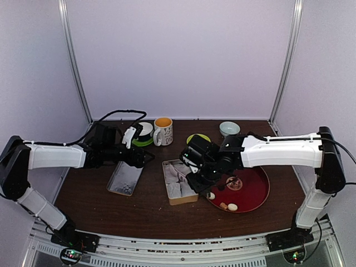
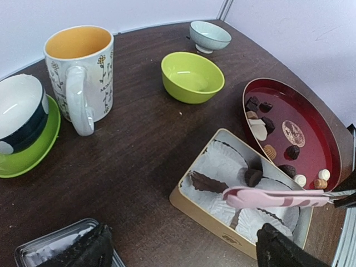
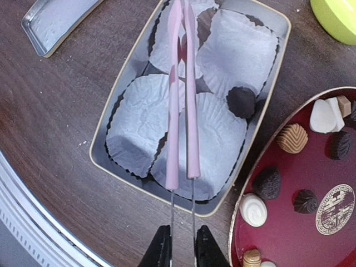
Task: Pack the chocolate
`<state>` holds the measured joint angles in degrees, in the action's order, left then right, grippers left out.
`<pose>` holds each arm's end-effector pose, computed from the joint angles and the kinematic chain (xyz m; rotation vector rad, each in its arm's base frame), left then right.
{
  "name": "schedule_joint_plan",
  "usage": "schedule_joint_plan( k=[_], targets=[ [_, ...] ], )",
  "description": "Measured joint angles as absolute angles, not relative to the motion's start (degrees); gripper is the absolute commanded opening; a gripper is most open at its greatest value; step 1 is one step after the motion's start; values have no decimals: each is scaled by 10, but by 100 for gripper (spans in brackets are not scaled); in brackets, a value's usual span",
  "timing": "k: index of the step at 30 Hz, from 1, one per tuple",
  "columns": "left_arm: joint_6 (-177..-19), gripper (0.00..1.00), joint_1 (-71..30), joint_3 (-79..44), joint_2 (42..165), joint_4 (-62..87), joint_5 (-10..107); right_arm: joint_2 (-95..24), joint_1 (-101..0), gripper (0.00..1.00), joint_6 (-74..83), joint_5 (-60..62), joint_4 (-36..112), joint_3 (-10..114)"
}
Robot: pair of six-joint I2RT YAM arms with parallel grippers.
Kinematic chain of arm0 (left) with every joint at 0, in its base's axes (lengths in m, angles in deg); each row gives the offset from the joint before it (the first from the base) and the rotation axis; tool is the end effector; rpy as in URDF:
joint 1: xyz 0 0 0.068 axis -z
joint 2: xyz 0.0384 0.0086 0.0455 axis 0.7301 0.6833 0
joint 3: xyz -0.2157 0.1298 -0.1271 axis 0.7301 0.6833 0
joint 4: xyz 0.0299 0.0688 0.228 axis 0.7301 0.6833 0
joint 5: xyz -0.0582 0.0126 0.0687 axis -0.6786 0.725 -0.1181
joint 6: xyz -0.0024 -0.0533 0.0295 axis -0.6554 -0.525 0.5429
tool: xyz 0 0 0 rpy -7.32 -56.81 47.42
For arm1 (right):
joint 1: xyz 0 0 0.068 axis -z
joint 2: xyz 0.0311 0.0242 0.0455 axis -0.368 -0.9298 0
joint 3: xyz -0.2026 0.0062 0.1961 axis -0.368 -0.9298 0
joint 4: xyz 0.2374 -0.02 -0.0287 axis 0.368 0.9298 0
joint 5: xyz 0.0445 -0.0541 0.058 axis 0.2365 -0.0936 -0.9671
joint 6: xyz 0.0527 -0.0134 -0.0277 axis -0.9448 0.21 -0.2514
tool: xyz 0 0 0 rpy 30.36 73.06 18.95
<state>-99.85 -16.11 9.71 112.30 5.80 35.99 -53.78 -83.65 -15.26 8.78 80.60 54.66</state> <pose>0.2523 -0.1691 0.2301 0.5571 2.1156 -0.8319 0.1615 0.3045 0.2496 -0.8582 2.6614 0.4322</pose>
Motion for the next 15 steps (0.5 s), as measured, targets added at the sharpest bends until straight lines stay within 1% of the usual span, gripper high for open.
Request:
schedule_joint_plan(
  k=[8, 15],
  targets=[
    [-997, 91, -144, 44, 1181, 85, 351, -567, -841, 9, -153, 77, 799, 561],
    [-997, 90, -142, 33, 1196, 104, 353, -596, -843, 9, -165, 91, 805, 592]
  ],
)
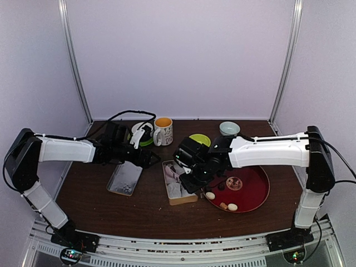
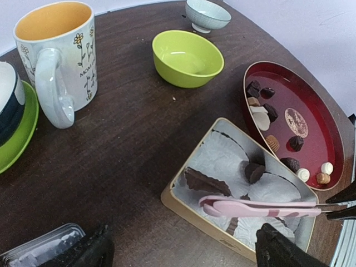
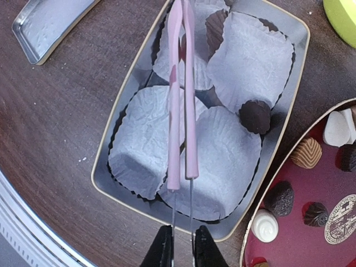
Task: Pack the chocolate
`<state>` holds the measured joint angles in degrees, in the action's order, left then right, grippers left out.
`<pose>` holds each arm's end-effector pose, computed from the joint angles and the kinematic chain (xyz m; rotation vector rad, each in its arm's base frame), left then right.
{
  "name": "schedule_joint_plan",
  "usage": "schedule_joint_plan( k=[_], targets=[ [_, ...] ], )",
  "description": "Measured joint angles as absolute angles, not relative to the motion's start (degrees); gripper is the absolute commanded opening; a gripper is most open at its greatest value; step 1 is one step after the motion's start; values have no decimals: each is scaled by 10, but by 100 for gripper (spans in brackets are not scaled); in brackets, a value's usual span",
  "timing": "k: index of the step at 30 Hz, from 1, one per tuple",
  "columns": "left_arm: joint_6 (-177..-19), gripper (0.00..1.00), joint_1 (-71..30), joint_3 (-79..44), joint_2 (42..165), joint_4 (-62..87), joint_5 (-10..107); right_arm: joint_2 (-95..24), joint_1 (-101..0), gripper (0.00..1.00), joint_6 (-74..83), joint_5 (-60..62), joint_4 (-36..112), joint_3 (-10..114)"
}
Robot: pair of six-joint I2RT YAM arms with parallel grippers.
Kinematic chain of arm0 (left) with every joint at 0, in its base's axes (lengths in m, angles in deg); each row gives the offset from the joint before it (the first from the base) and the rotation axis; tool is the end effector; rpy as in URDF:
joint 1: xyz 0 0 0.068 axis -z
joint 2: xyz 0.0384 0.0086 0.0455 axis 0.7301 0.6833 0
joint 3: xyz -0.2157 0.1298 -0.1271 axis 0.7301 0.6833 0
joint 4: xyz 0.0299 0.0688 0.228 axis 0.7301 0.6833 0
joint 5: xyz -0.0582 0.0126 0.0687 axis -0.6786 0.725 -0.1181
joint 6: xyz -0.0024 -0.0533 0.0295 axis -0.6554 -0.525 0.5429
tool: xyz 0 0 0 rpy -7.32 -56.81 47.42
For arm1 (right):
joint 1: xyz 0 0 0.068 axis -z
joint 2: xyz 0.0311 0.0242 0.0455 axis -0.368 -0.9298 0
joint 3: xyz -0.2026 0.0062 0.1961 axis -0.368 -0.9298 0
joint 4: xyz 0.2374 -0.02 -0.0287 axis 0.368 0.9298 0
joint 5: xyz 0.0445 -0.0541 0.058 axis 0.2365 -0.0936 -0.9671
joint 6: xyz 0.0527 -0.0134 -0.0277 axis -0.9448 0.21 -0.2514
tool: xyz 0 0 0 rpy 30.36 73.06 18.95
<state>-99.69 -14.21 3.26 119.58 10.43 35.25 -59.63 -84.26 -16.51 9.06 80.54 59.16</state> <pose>0.2689 -0.1924 0.2191 0.6058 2.2092 -0.8473 0.1696 0.3275 0.2370 -0.8481 2.6858 0.4142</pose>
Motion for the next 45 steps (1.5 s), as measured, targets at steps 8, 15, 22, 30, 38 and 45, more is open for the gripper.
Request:
schedule_joint_plan(
  k=[8, 15, 22, 30, 38, 45],
  targets=[
    [-997, 89, -142, 20, 1212, 127, 359, -624, -843, 8, -180, 148, 843, 617],
    [-996, 89, -142, 17, 1213, 131, 365, -627, -843, 6, -195, 196, 870, 617],
    [-996, 89, -142, 17, 1213, 131, 367, -626, -842, 6, -202, 202, 865, 605],
    [-994, 89, -142, 17, 1213, 133, 372, -609, -842, 4, -196, 206, 861, 590],
    [-991, 89, -142, 19, 1207, 132, 378, -475, -831, 1, -191, 227, 838, 544],
    [-990, 89, -142, 35, 1177, 123, 384, -376, -787, 9, -176, 251, 831, 457]
  ],
)
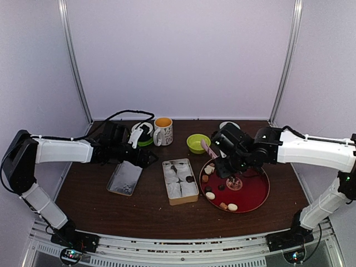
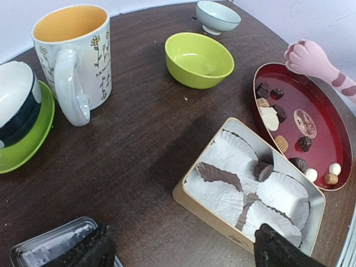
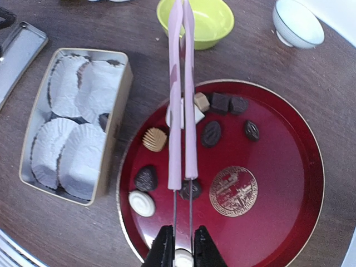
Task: Pack the chocolate
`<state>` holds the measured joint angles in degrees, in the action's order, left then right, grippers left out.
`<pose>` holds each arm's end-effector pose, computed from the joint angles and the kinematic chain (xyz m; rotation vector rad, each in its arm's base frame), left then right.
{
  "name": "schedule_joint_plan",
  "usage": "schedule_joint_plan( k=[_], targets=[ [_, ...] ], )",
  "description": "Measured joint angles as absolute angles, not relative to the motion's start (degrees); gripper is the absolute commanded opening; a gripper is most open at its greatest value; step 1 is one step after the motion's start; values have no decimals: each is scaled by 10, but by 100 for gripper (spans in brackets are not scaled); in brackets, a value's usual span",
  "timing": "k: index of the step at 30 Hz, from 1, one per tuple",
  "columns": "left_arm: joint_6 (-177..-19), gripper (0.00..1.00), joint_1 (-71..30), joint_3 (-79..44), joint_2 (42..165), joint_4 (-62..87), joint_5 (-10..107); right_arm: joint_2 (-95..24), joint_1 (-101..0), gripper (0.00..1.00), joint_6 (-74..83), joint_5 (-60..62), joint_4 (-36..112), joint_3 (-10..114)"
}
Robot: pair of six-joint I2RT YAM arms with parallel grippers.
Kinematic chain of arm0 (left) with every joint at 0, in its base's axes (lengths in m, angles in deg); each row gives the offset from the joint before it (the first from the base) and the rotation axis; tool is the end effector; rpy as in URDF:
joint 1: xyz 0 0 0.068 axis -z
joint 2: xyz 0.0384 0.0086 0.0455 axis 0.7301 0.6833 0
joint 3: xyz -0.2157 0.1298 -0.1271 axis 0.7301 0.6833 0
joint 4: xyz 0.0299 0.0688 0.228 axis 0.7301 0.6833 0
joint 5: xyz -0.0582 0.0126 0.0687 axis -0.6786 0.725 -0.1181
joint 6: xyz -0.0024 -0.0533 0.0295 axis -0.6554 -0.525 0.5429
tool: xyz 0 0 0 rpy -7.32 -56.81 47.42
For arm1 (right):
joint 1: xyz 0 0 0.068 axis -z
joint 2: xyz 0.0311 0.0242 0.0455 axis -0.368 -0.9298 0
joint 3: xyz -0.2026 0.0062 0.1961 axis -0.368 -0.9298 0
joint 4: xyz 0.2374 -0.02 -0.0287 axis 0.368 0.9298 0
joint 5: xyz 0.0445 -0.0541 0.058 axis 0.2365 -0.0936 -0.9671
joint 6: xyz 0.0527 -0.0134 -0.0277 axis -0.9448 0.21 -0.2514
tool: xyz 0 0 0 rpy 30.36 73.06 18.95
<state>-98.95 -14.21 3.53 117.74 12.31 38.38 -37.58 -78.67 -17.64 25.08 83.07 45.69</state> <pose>0.2653 -0.1873 0.2239 0.5874 2.2132 -0.7799 0.1613 0.2254 0.2867 -0.5343 2.5111 0.1947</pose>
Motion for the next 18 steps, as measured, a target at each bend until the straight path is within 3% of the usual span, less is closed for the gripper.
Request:
schedule_joint_plan(
  k=[2, 12, 18],
  targets=[
    [-990, 89, -142, 37, 1173, 119, 385, -352, -773, 16, -178, 245, 833, 422],
    [-990, 91, -142, 41, 1172, 115, 387, -250, -730, 25, -204, 190, 846, 299],
    [-990, 91, -142, 42, 1172, 115, 387, -247, -722, 26, -222, 164, 833, 275]
  ],
)
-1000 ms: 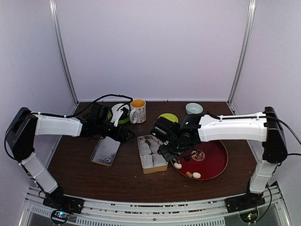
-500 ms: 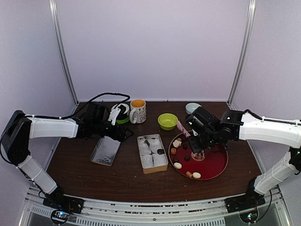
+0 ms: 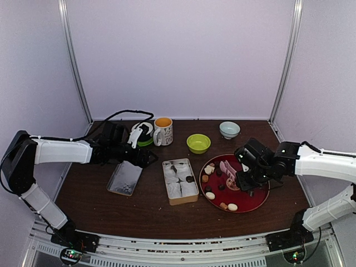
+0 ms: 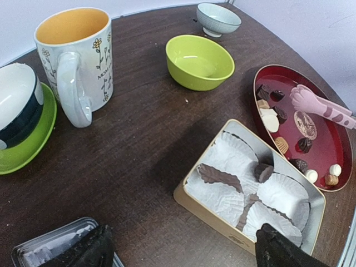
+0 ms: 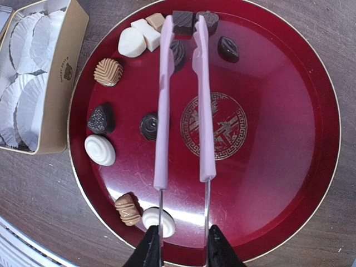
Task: Pack the chocolate
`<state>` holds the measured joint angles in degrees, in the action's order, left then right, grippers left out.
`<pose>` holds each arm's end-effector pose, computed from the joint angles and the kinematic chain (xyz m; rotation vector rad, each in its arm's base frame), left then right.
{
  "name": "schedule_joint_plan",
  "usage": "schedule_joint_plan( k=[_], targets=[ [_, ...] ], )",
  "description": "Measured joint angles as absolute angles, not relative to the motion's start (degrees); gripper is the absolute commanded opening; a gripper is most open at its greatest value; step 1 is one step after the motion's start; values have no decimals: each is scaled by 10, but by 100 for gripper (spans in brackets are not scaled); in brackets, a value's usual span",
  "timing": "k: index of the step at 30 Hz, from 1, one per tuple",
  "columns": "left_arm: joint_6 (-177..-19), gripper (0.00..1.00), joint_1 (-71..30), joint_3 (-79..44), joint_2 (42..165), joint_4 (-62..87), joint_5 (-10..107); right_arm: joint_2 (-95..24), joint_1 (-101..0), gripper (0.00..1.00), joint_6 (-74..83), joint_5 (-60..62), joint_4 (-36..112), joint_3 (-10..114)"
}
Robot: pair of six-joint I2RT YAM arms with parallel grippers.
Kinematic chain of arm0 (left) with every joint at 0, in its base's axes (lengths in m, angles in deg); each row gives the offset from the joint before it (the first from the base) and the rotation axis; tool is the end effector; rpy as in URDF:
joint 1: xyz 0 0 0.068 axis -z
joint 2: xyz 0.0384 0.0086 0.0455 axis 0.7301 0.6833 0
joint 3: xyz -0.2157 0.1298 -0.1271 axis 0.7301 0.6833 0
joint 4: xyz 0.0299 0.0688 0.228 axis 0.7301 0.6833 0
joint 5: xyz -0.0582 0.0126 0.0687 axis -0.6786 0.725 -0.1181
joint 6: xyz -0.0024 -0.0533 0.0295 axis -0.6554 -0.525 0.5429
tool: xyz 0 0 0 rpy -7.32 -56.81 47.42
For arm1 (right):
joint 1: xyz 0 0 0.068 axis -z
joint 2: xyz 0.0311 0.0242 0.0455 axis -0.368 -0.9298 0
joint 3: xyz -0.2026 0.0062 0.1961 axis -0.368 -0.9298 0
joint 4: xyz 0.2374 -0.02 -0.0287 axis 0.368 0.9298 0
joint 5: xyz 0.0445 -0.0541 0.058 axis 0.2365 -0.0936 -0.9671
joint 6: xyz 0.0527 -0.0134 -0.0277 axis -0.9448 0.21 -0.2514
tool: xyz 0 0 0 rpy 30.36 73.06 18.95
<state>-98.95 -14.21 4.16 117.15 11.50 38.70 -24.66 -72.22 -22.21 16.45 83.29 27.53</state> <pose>0.2638 -0.1861 0.2250 0.5836 2.1996 -0.7764 0.1360 0.1561 0.2453 -0.3727 2.7011 0.2565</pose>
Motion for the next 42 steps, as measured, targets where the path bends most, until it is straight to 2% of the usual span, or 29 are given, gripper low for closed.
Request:
schedule_joint_plan(
  k=[11, 19, 42],
  targets=[
    [-988, 91, -142, 42, 1168, 115, 389, -276, -722, 33, -232, 149, 804, 275],
    [-987, 91, -142, 42, 1164, 115, 390, -295, -722, 33, -234, 148, 798, 275],
    [-985, 90, -142, 42, 1164, 116, 391, -344, -722, 21, -221, 166, 805, 298]
  ],
)
